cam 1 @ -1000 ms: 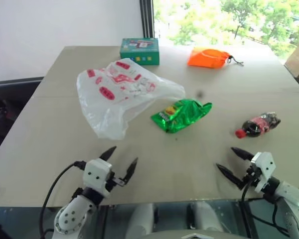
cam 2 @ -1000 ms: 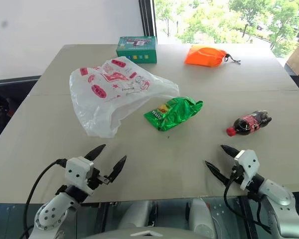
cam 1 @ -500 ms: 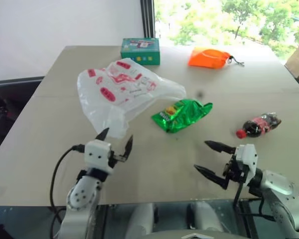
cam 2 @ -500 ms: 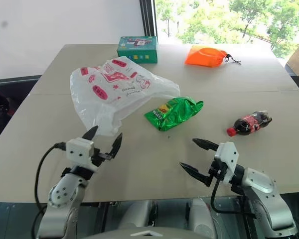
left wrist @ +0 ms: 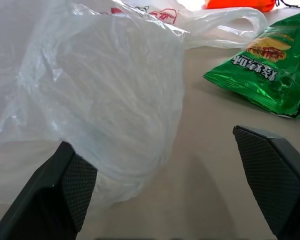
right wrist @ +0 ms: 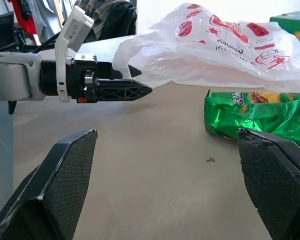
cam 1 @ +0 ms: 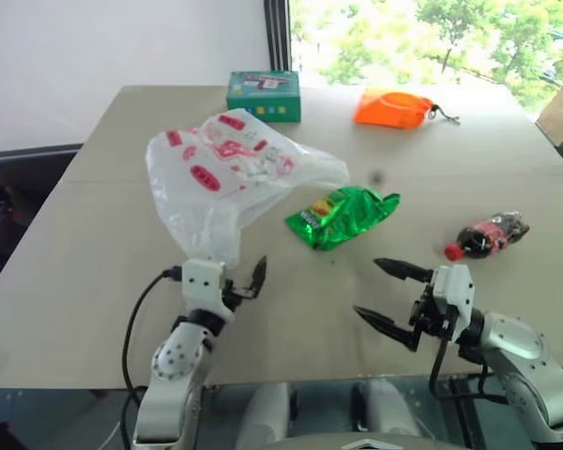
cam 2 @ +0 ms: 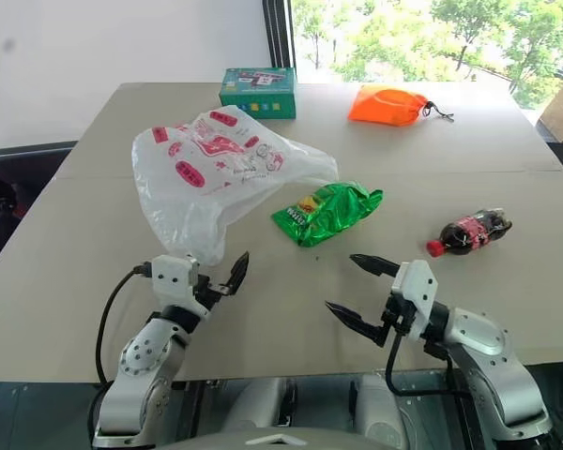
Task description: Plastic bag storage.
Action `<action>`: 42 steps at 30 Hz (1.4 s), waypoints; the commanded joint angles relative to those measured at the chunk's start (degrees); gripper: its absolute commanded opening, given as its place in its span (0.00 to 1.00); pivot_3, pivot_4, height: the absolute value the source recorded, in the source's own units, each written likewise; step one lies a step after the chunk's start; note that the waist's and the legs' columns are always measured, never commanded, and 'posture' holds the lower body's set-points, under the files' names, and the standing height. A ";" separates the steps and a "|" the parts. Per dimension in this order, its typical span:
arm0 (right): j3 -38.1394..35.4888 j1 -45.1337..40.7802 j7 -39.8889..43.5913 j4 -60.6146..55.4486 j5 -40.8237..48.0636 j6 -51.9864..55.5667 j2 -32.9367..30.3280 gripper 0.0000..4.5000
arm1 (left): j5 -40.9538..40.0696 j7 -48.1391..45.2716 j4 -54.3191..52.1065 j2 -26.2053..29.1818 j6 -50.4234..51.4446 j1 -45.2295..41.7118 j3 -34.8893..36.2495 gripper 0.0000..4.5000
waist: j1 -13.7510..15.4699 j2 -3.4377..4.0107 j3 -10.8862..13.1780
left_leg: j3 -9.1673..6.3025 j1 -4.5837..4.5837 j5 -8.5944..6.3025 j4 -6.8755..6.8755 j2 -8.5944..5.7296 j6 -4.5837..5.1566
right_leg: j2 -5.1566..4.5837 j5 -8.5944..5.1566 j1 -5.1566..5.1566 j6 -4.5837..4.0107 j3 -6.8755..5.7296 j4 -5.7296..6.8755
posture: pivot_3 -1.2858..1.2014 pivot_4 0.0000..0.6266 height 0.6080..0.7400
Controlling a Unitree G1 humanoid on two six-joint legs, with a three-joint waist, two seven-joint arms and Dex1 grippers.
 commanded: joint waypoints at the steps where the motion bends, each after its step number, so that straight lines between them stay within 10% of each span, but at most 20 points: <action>1: 0.09 -0.75 -0.23 -1.29 -0.04 -0.59 0.15 1.00 | 0.12 0.68 -2.67 -0.32 -0.54 -1.05 -0.20 0.98 | 0.01 0.00 0.00 | 0.00 0.00 0.00 0.00 0.00 0.00 | 0.00 0.00 0.00 0.00 -0.01 0.00 | 0.52 0.24 1.00; 5: 0.12 -0.75 -0.31 -1.09 -0.36 -0.86 0.26 1.00 | -0.34 1.57 -2.43 -0.87 -2.24 -3.01 1.09 0.81 | 0.05 0.00 0.00 | 0.00 -0.01 0.00 0.01 -0.01 0.00 | -0.01 0.00 0.00 0.00 -0.01 0.00 | 0.52 0.24 1.00; 13: -1.33 -4.97 -11.96 0.96 -3.99 5.83 4.17 1.00 | -3.76 0.70 -5.06 -1.66 -3.43 -1.90 2.02 0.00 | -0.05 -0.01 0.01 | 0.02 -0.01 0.00 0.00 0.00 -0.01 | 0.00 0.00 -0.02 0.00 0.02 0.00 | 0.52 0.24 1.00; 22: -14.50 -21.28 -42.62 6.04 26.22 45.78 19.37 1.00 | -4.42 0.58 -6.06 -2.32 -5.19 -0.60 1.96 0.00 | -0.10 0.02 0.03 | 0.00 -0.09 0.00 -0.01 0.07 -0.01 | -0.06 -0.05 -0.08 -0.14 0.02 0.00 | 0.52 0.24 1.00; 32: -16.43 -35.78 -51.82 25.80 23.34 47.24 27.97 1.00 | -2.19 1.42 -4.44 -3.32 -7.92 -2.26 0.52 0.00 | -0.16 0.09 0.06 | 0.03 -0.20 0.01 -0.06 -0.08 0.00 | -0.04 0.02 -0.18 -0.02 -0.03 0.01 | 0.52 0.24 1.00; 42: -19.62 -40.75 -50.19 28.08 32.45 53.28 32.60 0.07 | -8.08 -2.41 -5.64 -2.95 -6.57 -4.05 -0.50 0.00 | -1.68 0.14 0.09 | 0.01 -0.17 0.00 -0.08 -0.05 0.00 | 0.03 0.03 -0.19 -0.01 -0.04 0.08 | 0.52 0.24 1.00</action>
